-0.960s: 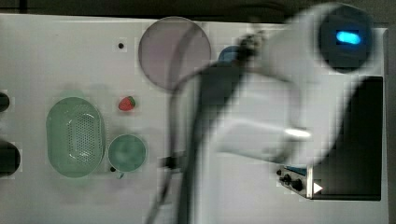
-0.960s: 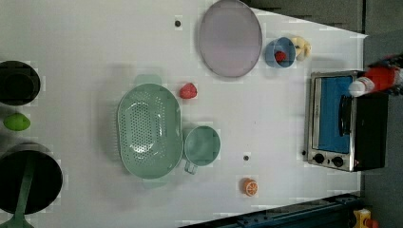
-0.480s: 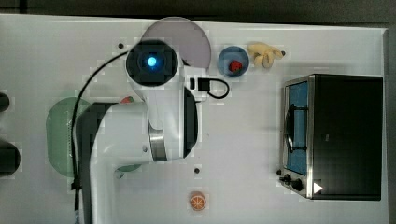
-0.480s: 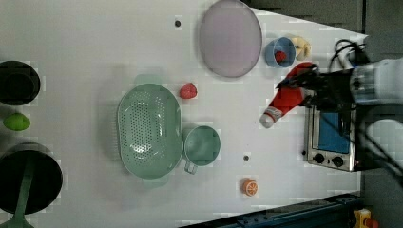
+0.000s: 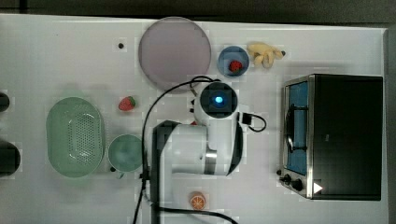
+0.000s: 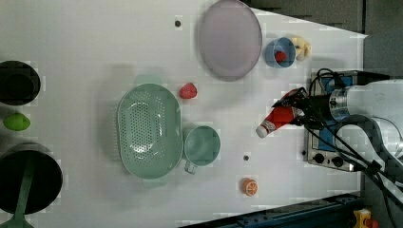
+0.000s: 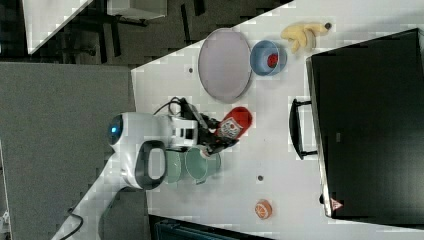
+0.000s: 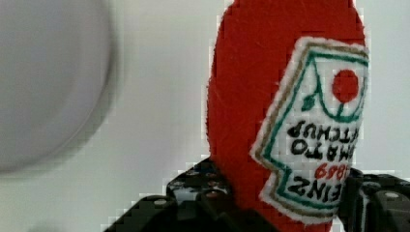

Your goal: Pick Ketchup from oven and place it on table.

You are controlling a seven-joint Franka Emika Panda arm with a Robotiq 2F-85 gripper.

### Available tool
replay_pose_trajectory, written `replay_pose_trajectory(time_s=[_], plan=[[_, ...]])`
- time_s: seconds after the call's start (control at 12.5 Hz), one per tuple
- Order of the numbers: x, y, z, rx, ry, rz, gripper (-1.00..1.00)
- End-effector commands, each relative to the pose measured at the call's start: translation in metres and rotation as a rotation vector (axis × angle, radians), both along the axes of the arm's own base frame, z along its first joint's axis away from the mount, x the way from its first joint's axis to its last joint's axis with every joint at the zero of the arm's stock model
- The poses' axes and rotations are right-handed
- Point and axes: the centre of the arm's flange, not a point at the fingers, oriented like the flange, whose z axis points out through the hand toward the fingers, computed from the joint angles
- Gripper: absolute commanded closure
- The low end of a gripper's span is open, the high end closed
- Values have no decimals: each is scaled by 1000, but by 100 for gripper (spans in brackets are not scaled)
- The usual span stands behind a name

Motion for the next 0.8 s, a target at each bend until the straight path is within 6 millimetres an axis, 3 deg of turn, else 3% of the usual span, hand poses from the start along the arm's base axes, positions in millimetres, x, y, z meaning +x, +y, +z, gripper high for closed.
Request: replay_pose_trajectory(time_s=[0.08,0.24,0.4,0.56,0.8], plan=[[2,2,-49,-8,-34,14,-20],[0,0,-76,-19,-26,16,-38],[1,1,-82,-25,-54,18,-92],[16,1,-51,-21,-130,15,-100],[43,4,28,-7,-264,18,-100]])
